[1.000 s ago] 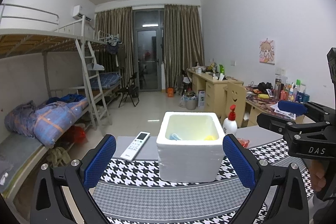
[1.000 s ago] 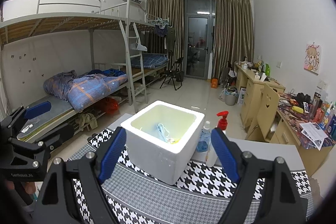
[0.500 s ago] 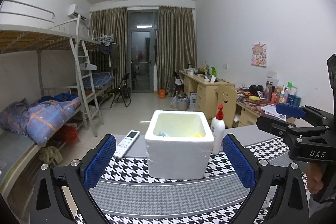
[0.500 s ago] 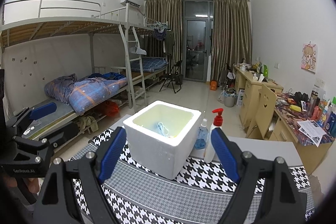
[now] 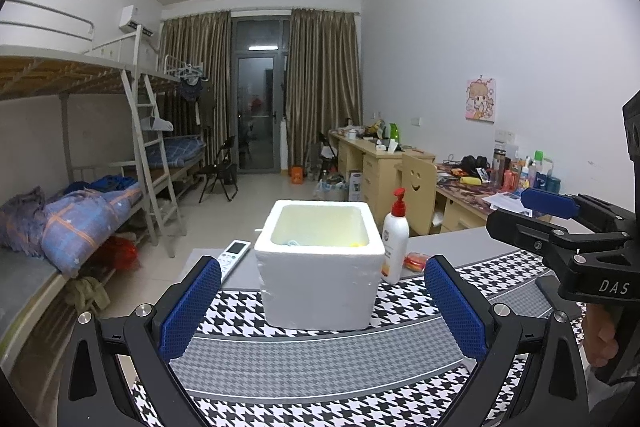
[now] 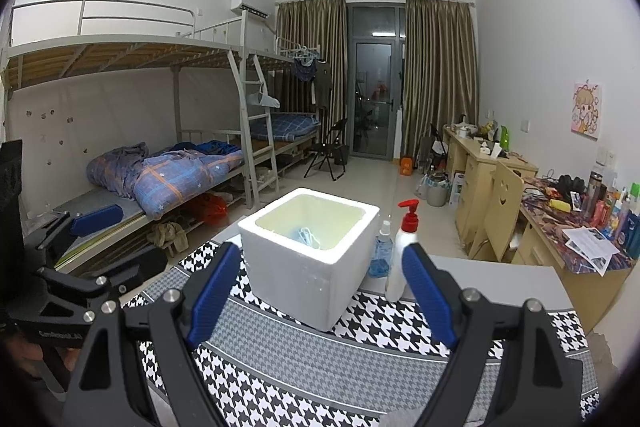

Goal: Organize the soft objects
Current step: 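Withdraw both tools from the foam box, then move both tools toward the grey sock and white foam block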

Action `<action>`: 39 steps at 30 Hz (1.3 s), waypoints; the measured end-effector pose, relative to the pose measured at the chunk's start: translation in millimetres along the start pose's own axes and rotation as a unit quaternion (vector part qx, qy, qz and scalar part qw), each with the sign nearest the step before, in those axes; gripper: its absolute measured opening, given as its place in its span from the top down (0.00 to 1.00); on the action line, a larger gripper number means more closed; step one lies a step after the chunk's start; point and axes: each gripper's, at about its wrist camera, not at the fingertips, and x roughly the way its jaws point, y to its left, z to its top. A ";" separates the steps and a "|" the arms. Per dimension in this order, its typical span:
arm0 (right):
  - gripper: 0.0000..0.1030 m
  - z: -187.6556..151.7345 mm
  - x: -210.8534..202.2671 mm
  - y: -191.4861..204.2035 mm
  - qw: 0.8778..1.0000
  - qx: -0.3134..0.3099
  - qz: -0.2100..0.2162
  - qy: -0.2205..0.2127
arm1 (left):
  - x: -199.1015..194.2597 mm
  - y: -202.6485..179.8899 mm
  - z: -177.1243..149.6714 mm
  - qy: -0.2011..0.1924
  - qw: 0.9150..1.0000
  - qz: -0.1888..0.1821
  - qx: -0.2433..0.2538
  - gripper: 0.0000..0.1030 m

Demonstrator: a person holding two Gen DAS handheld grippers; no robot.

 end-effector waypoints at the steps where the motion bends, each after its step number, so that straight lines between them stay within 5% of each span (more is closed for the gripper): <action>1: 0.16 -1.3 -1.7 -0.7 1.000 0.001 0.000 0.000 | -0.8 -1.0 -0.5 -0.001 1.000 -0.001 0.002 0.01; 39: 0.07 -46.6 -41.5 -17.5 0.999 0.017 -0.042 -0.026 | -17.3 -30.6 -30.8 -0.008 0.999 -0.043 -0.001 0.01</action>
